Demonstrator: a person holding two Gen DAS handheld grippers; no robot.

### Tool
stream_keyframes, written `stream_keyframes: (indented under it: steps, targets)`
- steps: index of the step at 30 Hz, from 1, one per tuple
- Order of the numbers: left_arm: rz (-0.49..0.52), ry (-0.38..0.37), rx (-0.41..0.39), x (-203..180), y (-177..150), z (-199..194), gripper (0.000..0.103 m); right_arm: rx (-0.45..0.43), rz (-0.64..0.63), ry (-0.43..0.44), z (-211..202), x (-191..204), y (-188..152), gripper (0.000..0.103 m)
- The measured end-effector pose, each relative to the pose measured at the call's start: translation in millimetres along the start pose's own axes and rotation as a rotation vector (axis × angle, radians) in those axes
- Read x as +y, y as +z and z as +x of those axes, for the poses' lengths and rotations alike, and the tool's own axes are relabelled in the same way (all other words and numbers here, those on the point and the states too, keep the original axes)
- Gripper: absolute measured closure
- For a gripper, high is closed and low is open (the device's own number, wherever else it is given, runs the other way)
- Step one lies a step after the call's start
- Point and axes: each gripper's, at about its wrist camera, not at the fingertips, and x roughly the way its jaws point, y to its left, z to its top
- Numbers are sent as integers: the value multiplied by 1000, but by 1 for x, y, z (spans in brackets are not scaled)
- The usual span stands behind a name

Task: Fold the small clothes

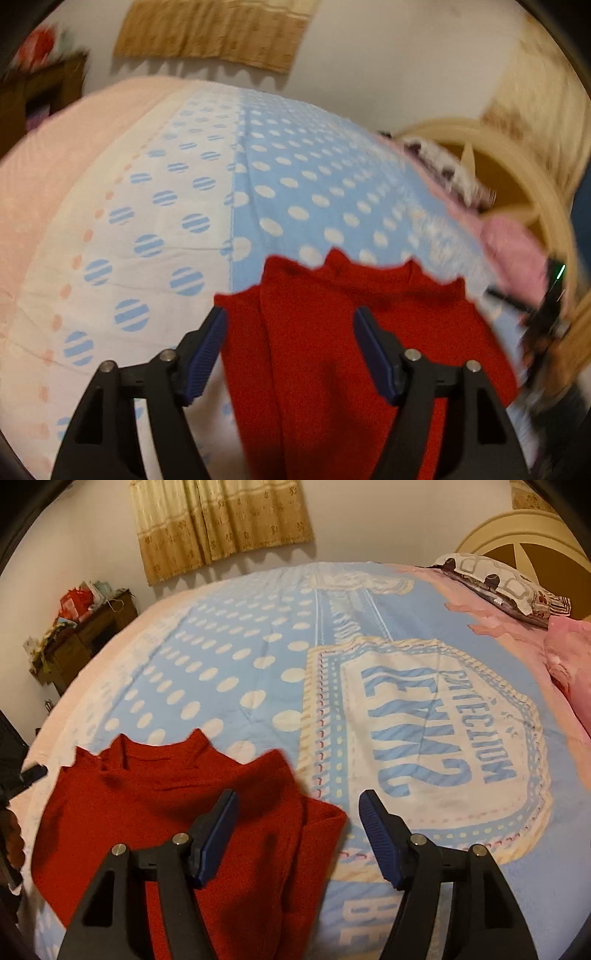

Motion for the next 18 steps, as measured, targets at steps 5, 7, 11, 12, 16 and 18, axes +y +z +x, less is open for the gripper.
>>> stream_keyframes:
  steps: [5, 7, 11, 12, 16, 18]
  targets:
    - [144, 151, 42, -15, -14, 19, 29, 36, -94, 50, -6, 30, -14, 35]
    - [110, 152, 48, -9, -17, 21, 29, 34, -122, 41, -10, 36, -22, 35]
    - [97, 175, 46, 0, -26, 17, 29, 42, -124, 35, -19, 30, -37, 35]
    - [110, 203, 56, -1, -30, 17, 29, 47, -111, 40, -22, 26, -41, 35]
    - [44, 182, 61, 12, -37, 15, 27, 47, -75, 19, -34, 15, -52, 35]
    - [27, 175, 48, 12, -39, 7, 29, 49, -36, 46, -44, 10, -59, 35]
